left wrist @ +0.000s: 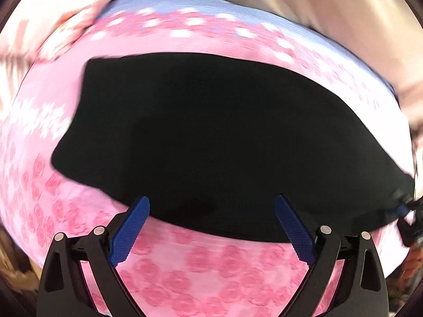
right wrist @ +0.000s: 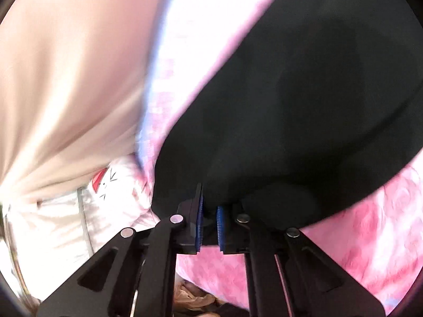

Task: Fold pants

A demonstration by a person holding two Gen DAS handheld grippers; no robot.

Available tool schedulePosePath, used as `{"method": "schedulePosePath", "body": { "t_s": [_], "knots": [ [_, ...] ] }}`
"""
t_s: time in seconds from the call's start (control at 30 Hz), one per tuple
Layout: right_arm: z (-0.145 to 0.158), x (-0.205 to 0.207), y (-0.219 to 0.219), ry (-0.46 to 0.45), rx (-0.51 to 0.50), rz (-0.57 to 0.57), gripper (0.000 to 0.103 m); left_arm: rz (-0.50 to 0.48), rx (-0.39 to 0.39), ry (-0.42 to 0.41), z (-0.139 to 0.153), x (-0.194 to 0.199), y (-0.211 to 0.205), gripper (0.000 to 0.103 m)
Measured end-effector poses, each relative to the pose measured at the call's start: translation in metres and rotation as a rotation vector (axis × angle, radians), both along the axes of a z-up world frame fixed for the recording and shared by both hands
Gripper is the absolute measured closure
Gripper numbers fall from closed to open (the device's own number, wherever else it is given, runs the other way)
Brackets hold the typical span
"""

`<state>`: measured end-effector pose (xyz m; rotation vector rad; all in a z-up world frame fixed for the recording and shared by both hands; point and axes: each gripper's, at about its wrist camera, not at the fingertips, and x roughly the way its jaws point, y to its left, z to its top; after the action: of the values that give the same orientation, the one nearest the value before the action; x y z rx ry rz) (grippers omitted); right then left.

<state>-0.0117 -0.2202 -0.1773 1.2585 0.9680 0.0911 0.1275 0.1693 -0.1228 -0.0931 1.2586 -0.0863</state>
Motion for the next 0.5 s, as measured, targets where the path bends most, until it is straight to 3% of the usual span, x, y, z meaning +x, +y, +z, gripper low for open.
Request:
{"method": "schedulePosePath", "body": {
  "t_s": [0.03, 0.07, 0.1, 0.13, 0.27, 0.33, 0.4, 0.43, 0.5],
  "knots": [
    [0.005, -0.002, 0.006, 0.011, -0.083, 0.047, 0.096, -0.034, 0.005, -0.001, 0.0, -0.001, -0.01, 0.008],
    [-0.009, -0.005, 0.011, 0.103, -0.168, 0.099, 0.096, -0.056, 0.014, 0.002, -0.002, -0.001, -0.016, 0.008],
    [-0.03, -0.011, 0.016, 0.201, -0.185, 0.126, 0.096, -0.075, 0.032, 0.009, -0.007, -0.002, -0.022, 0.008],
    [-0.042, -0.015, 0.021, 0.241, -0.169, 0.139, 0.096, -0.088, 0.055, 0.022, -0.012, 0.0, -0.028, 0.008],
    [-0.031, -0.009, 0.046, 0.154, -0.183, 0.126, 0.079, -0.115, 0.107, 0.067, -0.03, 0.003, -0.036, 0.008],
    [-0.014, 0.001, 0.027, 0.136, -0.19, 0.118, 0.038, -0.107, 0.113, 0.082, -0.038, 0.005, -0.036, 0.008],
    [-0.006, 0.004, 0.012, 0.145, -0.224, 0.067, 0.041, -0.102, 0.146, 0.096, -0.05, 0.008, -0.036, 0.008],
    [-0.003, 0.005, -0.001, 0.136, -0.228, 0.027, 0.062, -0.097, 0.168, 0.098, -0.054, 0.013, -0.037, 0.008],
    [0.011, 0.003, -0.031, 0.083, -0.22, -0.056, 0.087, -0.092, 0.185, 0.08, -0.057, 0.016, -0.032, 0.007]
  ]
}}
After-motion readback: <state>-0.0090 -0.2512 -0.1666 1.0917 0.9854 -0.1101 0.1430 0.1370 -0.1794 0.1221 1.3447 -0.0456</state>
